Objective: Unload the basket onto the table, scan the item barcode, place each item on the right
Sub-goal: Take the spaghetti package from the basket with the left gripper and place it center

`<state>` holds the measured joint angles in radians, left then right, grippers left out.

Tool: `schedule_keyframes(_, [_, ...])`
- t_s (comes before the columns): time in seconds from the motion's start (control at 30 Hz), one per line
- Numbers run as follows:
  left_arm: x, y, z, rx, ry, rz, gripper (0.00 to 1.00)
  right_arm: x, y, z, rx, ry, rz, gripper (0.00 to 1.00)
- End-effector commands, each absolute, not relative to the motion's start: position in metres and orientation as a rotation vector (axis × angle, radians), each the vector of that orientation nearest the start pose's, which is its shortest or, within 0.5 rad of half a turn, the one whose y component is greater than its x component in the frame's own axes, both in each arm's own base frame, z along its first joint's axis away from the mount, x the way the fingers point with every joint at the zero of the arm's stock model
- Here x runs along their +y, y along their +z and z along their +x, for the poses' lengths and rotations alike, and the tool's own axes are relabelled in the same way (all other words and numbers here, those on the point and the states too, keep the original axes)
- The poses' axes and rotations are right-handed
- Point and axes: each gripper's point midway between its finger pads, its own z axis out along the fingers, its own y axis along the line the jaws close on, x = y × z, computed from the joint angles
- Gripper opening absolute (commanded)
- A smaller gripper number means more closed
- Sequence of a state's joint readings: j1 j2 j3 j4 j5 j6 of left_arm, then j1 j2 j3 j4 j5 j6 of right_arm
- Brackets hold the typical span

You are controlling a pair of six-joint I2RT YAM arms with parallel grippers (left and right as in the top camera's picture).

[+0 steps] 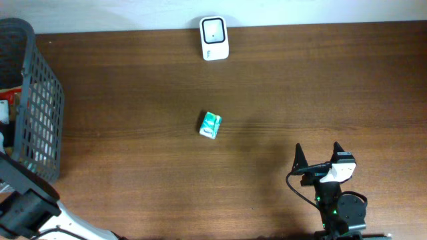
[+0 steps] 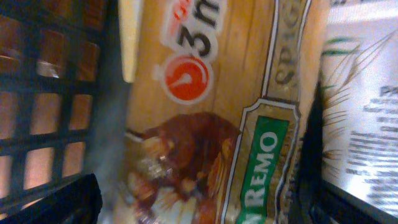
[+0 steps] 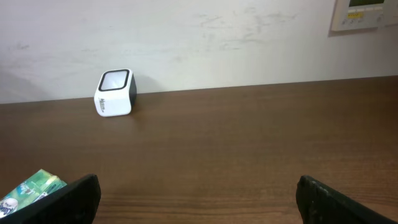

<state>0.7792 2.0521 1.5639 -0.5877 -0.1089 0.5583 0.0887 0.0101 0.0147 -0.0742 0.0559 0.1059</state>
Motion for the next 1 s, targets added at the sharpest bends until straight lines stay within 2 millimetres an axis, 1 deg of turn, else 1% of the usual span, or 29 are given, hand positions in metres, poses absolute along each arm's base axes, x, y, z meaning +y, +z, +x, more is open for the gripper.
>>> schedule_keyframes(0.0, [0.365, 0.047, 0.340, 2.793, 0.514, -0.327, 0.68, 0.013, 0.157, 0.246, 1.644, 0.106, 0.057, 0.99])
schedule_keyframes(0.07, [0.365, 0.047, 0.340, 2.793, 0.513, -0.327, 0.17, 0.013, 0.157, 0.246, 1.644, 0.106, 0.057, 0.99])
schedule_keyframes(0.1, [0.365, 0.047, 0.340, 2.793, 0.513, -0.327, 0.00, 0.013, 0.157, 0.246, 1.644, 0.106, 0.057, 0.99])
schedule_keyframes(0.17, [0.364, 0.055, 0.341, 2.783, 0.521, -0.322, 0.00, 0.013, 0.157, 0.246, 1.644, 0.106, 0.057, 0.99])
schedule_keyframes(0.2, [0.365, 0.077, 0.344, 2.737, 0.556, -0.316, 0.00, 0.013, 0.157, 0.246, 1.644, 0.106, 0.057, 0.99])
schedule_keyframes(0.23, [0.369, 0.110, 0.349, 2.653, 0.608, -0.336, 0.00, 0.013, 0.157, 0.246, 1.644, 0.106, 0.057, 0.99])
schedule_keyframes(0.27, [0.372, 0.136, 0.352, 2.577, 0.641, -0.378, 0.00, 0.013, 0.157, 0.246, 1.644, 0.106, 0.057, 0.98])
schedule_keyframes(0.3, [0.376, 0.193, 0.359, 2.409, 0.689, -0.442, 0.00, 0.013, 0.157, 0.246, 1.644, 0.106, 0.057, 0.99])
schedule_keyframes(0.33, [0.369, 0.258, 0.364, 2.229, 0.707, -0.438, 0.00, 0.013, 0.157, 0.246, 1.644, 0.106, 0.057, 0.99])
schedule_keyframes(0.37, [0.365, 0.284, 0.365, 2.156, 0.715, -0.425, 0.00, 0.013, 0.157, 0.246, 1.644, 0.106, 0.057, 0.99])
schedule_keyframes(0.4, [0.349, 0.356, 0.360, 1.955, 0.756, -0.415, 0.00, 0.013, 0.157, 0.246, 1.644, 0.106, 0.057, 0.99])
schedule_keyframes(0.43, [0.341, 0.389, 0.354, 1.860, 0.771, -0.418, 0.00, 0.013, 0.157, 0.246, 1.644, 0.106, 0.057, 0.98])
schedule_keyframes(0.47, [0.323, 0.435, 0.344, 1.729, 0.786, -0.403, 0.00, 0.013, 0.157, 0.246, 1.644, 0.106, 0.057, 0.99])
schedule_keyframes(0.5, [0.301, 0.465, 0.336, 1.647, 0.765, -0.394, 0.00, 0.013, 0.157, 0.246, 1.644, 0.106, 0.057, 0.99])
schedule_keyframes(0.53, [0.274, 0.490, 0.332, 1.575, 0.703, -0.389, 0.00, 0.013, 0.157, 0.246, 1.644, 0.106, 0.057, 0.99])
schedule_keyframes(0.57, [0.229, 0.511, 0.335, 1.534, 0.614, -0.297, 0.00, 0.013, 0.157, 0.246, 1.644, 0.106, 0.057, 0.99])
schedule_keyframes(0.6, [0.177, 0.520, 0.341, 1.530, 0.499, -0.186, 0.00, 0.013, 0.157, 0.246, 1.644, 0.106, 0.057, 0.99])
schedule_keyframes(0.63, [0.119, 0.506, 0.352, 1.595, 0.293, -0.142, 0.00, 0.013, 0.157, 0.246, 1.644, 0.106, 0.057, 0.99])
schedule_keyframes(0.67, [0.080, 0.483, 0.361, 1.687, 0.154, -0.111, 0.00, 0.013, 0.157, 0.246, 1.644, 0.106, 0.057, 0.99])
schedule_keyframes(0.73, [0.005, 0.409, 0.386, 1.944, -0.087, -0.042, 0.00, 0.013, 0.157, 0.246, 1.644, 0.106, 0.057, 0.99])
schedule_keyframes(0.77, [-0.025, 0.367, 0.398, 2.078, -0.181, -0.042, 0.00, 0.013, 0.157, 0.246, 1.644, 0.106, 0.057, 0.98])
schedule_keyframes(0.8, [-0.052, 0.322, 0.406, 2.213, -0.242, -0.035, 0.00, 0.013, 0.157, 0.246, 1.644, 0.106, 0.057, 0.99])
schedule_keyframes(0.83, [-0.077, 0.270, 0.411, 2.367, -0.272, -0.007, 0.00, 0.013, 0.157, 0.246, 1.644, 0.106, 0.057, 0.99])
schedule_keyframes(0.87, [-0.102, 0.209, 0.413, 2.531, -0.299, -0.023, 0.00, 0.013, 0.157, 0.246, 1.644, 0.106, 0.057, 0.99])
schedule_keyframes(0.93, [-0.122, 0.146, 0.412, 2.701, -0.311, -0.115, 0.00, 0.013, 0.157, 0.246, 1.644, 0.106, 0.057, 0.99])
schedule_keyframes(0.97, [-0.129, 0.123, 0.409, 2.766, -0.309, -0.158, 0.00, 0.013, 0.157, 0.246, 1.644, 0.106, 0.057, 0.99])
